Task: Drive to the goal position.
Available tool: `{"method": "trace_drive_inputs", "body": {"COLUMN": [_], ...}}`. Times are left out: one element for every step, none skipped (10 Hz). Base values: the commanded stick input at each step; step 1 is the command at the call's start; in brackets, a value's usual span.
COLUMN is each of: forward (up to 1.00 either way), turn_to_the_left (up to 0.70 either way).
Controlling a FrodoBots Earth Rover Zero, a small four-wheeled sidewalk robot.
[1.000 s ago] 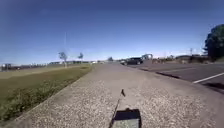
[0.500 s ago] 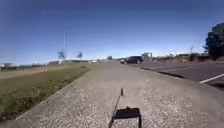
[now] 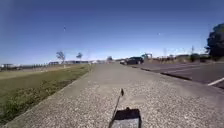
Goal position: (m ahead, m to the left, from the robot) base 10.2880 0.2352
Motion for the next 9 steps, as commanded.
{"method": "trace_drive_inputs", "body": {"forward": [0.7,0.7,0.7,0.7,0.7,0.7,0.7,0.7,0.7], "turn_to_the_left": [0.0,0.0,0.0,0.0,0.0,0.0,0.0,0.0,0.0]}}
